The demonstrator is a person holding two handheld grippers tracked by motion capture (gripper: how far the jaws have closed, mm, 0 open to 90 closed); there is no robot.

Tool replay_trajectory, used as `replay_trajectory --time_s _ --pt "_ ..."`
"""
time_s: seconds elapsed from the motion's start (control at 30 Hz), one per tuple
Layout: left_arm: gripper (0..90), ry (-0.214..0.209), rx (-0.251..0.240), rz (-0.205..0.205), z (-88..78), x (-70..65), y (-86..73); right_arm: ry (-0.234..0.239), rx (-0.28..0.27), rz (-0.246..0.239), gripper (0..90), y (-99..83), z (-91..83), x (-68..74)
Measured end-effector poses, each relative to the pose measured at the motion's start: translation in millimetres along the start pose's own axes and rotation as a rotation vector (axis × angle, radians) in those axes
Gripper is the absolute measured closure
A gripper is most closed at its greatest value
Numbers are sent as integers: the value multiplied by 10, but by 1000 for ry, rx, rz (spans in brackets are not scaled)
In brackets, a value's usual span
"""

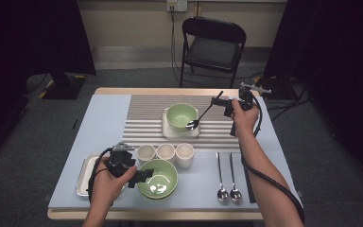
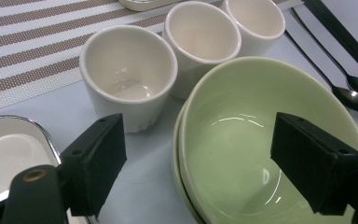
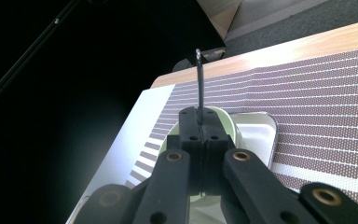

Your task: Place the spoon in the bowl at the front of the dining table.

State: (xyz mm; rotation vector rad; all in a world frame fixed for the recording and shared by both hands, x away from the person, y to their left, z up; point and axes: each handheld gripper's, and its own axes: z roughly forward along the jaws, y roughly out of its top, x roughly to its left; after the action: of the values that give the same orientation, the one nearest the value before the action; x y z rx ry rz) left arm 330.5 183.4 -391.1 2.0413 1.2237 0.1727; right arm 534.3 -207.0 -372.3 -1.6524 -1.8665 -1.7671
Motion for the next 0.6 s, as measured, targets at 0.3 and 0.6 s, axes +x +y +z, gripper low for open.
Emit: replay_trajectory --time_s 0.3,0.6 --pt "177 3 -1 -1 -15 11 -1 -9 -24 6 900 40 49 -10" --pt "177 10 -6 -3 -31 14 -1 -21 -35 7 900 56 124 -25"
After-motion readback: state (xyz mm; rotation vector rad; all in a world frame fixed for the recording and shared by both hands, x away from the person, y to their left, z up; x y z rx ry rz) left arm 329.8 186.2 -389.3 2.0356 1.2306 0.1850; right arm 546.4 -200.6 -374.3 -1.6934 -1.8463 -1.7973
